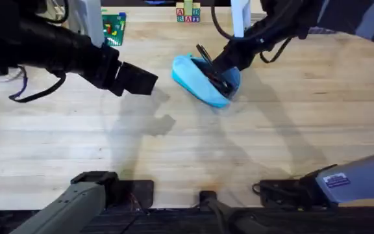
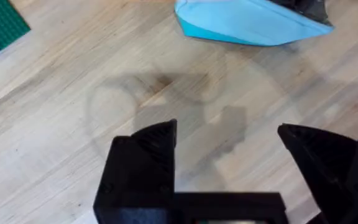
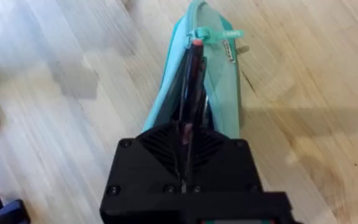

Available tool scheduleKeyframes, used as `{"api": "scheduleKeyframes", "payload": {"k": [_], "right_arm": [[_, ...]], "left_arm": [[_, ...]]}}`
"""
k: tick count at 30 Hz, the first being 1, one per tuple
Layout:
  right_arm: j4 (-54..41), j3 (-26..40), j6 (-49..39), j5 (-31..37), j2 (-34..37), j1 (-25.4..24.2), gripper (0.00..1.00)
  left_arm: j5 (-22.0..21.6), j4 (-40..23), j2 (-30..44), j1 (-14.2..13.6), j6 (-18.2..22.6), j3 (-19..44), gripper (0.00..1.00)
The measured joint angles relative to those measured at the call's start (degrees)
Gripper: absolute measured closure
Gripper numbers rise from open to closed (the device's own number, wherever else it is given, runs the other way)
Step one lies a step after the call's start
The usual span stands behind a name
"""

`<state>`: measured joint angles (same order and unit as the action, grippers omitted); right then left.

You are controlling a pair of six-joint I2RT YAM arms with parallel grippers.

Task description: Unzip the bag, pick up the pens from the table one at a time and place them inside, then zip the bag closed.

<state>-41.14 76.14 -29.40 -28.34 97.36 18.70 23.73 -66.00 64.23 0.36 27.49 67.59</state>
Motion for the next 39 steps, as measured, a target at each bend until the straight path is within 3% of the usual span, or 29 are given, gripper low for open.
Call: {"api": "scheduleKeyframes", "payload": {"k": [39], "right_arm": [[-0.92, -0.83, -2.39, 3.27, 4.87, 1.66, 0.968]], "left_arm": [[0.00, -0.65, 0.00, 0.00, 0.00, -0.02, 0.006]]}}
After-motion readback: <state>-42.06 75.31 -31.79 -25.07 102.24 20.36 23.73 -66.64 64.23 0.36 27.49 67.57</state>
